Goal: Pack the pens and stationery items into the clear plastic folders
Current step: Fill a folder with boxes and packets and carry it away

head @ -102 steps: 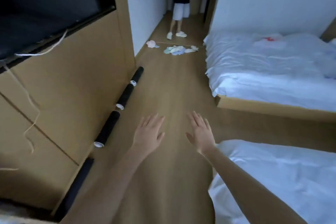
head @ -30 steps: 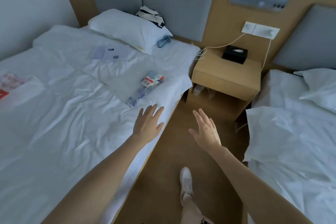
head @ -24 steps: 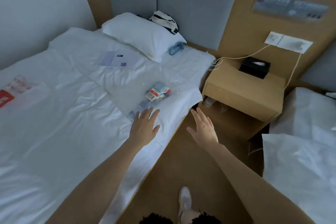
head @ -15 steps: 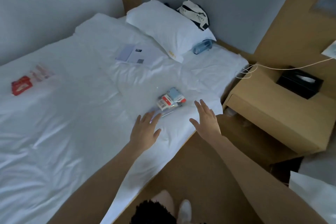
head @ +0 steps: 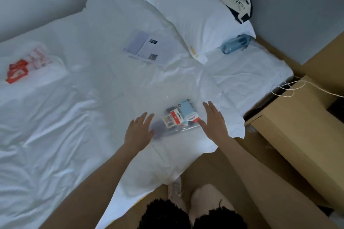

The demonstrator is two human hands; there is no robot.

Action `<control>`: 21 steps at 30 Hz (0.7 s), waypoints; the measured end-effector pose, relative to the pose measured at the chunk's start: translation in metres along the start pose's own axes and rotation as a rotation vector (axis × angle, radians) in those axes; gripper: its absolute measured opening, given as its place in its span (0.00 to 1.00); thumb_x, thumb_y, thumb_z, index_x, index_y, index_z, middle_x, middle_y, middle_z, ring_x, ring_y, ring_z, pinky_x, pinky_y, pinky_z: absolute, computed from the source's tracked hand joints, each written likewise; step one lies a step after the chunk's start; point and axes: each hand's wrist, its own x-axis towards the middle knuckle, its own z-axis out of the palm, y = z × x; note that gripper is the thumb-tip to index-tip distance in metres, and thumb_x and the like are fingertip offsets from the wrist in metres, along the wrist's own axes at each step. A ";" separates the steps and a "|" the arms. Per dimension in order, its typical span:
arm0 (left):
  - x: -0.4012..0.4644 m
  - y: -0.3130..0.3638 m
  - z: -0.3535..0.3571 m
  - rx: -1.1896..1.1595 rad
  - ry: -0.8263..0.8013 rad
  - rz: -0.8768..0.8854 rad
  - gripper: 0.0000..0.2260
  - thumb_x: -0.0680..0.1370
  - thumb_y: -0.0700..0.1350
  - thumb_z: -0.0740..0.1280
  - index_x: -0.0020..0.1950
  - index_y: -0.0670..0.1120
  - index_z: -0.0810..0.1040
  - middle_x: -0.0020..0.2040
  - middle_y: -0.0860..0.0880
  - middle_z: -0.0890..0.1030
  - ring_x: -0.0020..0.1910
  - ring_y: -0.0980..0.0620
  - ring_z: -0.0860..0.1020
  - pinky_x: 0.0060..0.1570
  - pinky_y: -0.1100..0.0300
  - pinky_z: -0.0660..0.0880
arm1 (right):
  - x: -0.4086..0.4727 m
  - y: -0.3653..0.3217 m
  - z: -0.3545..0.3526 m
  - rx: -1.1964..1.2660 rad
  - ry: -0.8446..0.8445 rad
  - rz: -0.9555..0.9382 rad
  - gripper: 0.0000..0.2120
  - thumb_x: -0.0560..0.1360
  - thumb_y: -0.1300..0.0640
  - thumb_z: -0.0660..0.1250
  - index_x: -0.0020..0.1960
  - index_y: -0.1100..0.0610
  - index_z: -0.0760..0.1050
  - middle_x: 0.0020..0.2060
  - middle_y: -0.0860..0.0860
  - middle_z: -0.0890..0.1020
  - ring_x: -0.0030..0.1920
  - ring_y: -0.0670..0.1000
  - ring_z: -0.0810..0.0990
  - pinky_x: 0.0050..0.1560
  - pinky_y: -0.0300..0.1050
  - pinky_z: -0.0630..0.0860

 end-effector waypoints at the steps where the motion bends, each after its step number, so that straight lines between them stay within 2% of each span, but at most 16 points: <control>1: 0.004 -0.003 0.002 -0.024 -0.007 -0.034 0.26 0.81 0.53 0.58 0.78 0.50 0.54 0.78 0.47 0.56 0.74 0.47 0.62 0.71 0.53 0.58 | 0.011 0.003 0.001 0.009 -0.021 0.001 0.32 0.80 0.51 0.61 0.78 0.55 0.50 0.77 0.53 0.51 0.77 0.51 0.50 0.75 0.48 0.47; 5: 0.014 -0.014 0.011 -0.115 -0.002 -0.199 0.26 0.81 0.53 0.59 0.77 0.50 0.56 0.77 0.46 0.58 0.70 0.45 0.68 0.65 0.51 0.68 | 0.056 0.017 0.010 0.035 -0.096 -0.031 0.32 0.80 0.52 0.61 0.78 0.56 0.48 0.78 0.53 0.50 0.77 0.52 0.50 0.75 0.49 0.49; 11: 0.023 -0.025 0.040 -0.178 -0.027 -0.368 0.27 0.80 0.52 0.61 0.77 0.49 0.56 0.77 0.46 0.59 0.68 0.45 0.71 0.59 0.50 0.72 | 0.111 0.044 0.032 0.060 -0.140 -0.042 0.33 0.79 0.54 0.63 0.77 0.57 0.50 0.77 0.55 0.52 0.77 0.53 0.51 0.75 0.50 0.52; 18: 0.044 -0.013 0.080 -0.304 -0.109 -0.594 0.29 0.80 0.53 0.60 0.78 0.48 0.51 0.74 0.44 0.62 0.66 0.42 0.71 0.58 0.48 0.71 | 0.133 0.056 0.062 0.120 -0.218 0.023 0.33 0.79 0.54 0.63 0.77 0.58 0.51 0.76 0.59 0.53 0.76 0.56 0.52 0.75 0.51 0.54; 21: 0.047 -0.007 0.088 -0.377 -0.105 -0.676 0.30 0.80 0.53 0.61 0.78 0.48 0.51 0.72 0.41 0.65 0.65 0.40 0.72 0.58 0.47 0.70 | 0.134 0.056 0.069 0.087 -0.183 0.023 0.32 0.78 0.54 0.64 0.76 0.59 0.53 0.76 0.60 0.55 0.76 0.57 0.53 0.74 0.50 0.54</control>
